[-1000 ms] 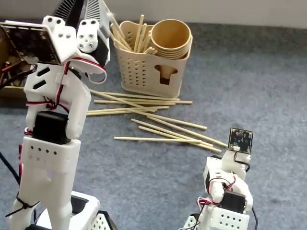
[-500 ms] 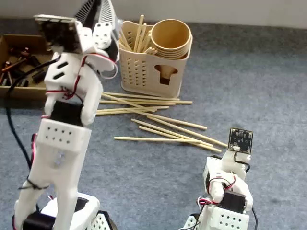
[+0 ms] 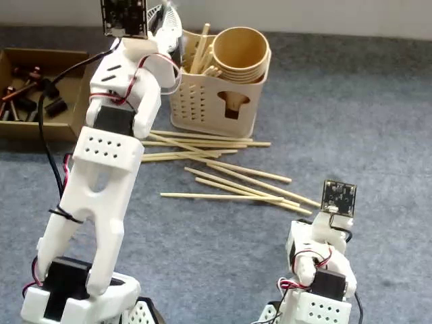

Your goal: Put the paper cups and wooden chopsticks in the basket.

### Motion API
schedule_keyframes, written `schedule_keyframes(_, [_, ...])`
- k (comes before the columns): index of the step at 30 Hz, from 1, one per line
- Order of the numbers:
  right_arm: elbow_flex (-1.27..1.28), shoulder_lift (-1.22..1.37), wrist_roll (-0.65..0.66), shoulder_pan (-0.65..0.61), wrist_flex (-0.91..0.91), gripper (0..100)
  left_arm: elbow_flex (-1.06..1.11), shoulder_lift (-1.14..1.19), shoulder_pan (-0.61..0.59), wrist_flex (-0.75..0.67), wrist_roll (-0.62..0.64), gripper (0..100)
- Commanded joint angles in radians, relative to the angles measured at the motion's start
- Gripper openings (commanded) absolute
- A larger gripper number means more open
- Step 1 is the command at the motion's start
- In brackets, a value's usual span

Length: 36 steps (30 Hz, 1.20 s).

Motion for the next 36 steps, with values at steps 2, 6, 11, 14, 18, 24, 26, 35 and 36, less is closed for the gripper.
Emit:
schedule_keyframes(2, [0.127, -0.005, 0.000, 0.008, -0.025, 0.5, -0.145, -0.002, -0.010, 0.144, 0.006, 11])
schedule_keyframes(6, [0.127, -0.005, 0.000, 0.008, -0.025, 0.5, -0.262, -0.004, -0.010, 0.299, 0.003, 11])
schedule_keyframes(11, [0.127, -0.005, 0.000, 0.008, -0.025, 0.5, -0.371, -0.004, -0.035, 0.485, 0.003, 11])
schedule_keyframes(14, [0.127, -0.005, 0.000, 0.008, -0.025, 0.5, -0.421, -0.004, -0.074, 0.595, 0.003, 10])
schedule_keyframes(18, [0.127, -0.005, 0.000, 0.010, -0.025, 0.5, -0.455, -0.004, -0.151, 0.760, 0.003, 10])
schedule_keyframes(24, [0.127, -0.005, 0.000, 0.008, -0.025, 0.5, -0.460, -0.004, -0.265, 0.933, 0.003, 10])
schedule_keyframes(26, [0.127, -0.005, 0.000, 0.008, -0.025, 0.5, -0.460, -0.004, -0.292, 0.974, 0.003, 10])
schedule_keyframes(35, [0.127, -0.005, 0.000, 0.010, -0.025, 0.5, -0.420, -0.071, -0.326, 1.111, -0.069, 10])
schedule_keyframes(36, [0.127, -0.005, 0.000, 0.010, -0.025, 0.5, -0.401, -0.101, -0.326, 1.122, -0.074, 10])
